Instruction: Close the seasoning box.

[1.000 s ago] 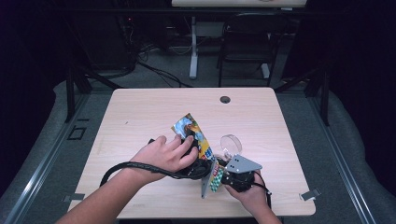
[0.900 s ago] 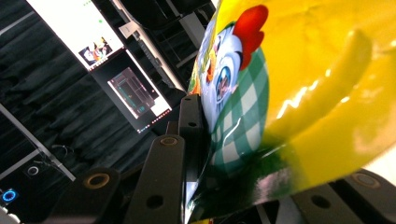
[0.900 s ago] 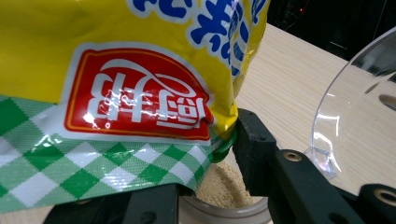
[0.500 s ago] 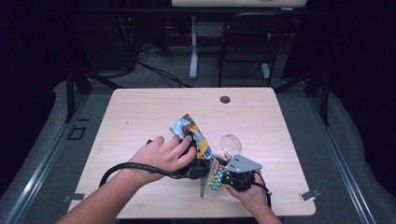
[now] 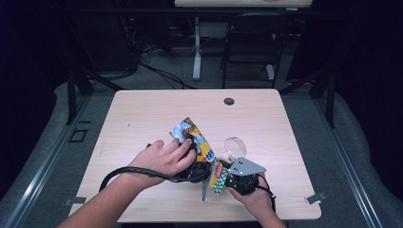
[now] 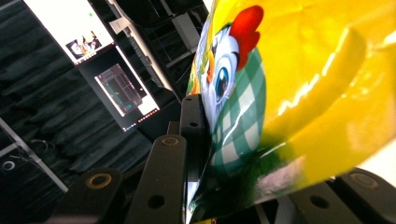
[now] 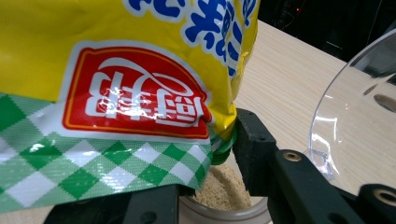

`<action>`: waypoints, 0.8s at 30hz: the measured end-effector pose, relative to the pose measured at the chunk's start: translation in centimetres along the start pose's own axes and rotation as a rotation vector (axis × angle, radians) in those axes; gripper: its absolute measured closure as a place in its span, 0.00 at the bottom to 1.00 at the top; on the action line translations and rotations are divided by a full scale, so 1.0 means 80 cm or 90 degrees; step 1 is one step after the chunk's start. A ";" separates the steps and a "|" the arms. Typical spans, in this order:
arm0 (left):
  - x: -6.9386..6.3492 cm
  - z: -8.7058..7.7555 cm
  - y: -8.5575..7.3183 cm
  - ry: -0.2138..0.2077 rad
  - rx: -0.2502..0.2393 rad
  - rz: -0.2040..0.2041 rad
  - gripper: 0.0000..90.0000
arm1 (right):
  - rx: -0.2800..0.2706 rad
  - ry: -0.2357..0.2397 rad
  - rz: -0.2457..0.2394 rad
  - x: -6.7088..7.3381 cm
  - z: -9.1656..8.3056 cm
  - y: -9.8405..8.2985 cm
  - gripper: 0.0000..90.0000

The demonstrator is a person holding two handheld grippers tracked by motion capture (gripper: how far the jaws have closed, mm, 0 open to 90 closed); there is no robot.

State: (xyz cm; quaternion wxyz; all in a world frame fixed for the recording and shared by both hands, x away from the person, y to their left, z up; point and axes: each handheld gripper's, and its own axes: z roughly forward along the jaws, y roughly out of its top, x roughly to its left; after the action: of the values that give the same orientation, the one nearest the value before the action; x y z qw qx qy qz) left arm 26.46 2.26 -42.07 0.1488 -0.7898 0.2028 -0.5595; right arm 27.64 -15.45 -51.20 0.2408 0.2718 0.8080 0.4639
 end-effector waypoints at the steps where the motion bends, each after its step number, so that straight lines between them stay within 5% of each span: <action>1: 0.000 0.000 0.000 0.000 0.000 -0.002 0.89 | 0.000 -0.001 0.000 0.000 0.000 0.000 0.78; 24: -0.012 0.003 -0.007 -0.015 -0.007 -0.037 0.89 | 0.001 -0.003 -0.006 0.001 0.001 0.001 0.79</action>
State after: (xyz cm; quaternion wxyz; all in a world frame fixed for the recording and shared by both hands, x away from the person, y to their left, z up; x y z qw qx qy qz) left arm 26.53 3.20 -42.66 0.1305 -0.8028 0.1808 -0.5530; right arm 27.64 -15.34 -51.21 0.2448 0.2688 0.8091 0.4618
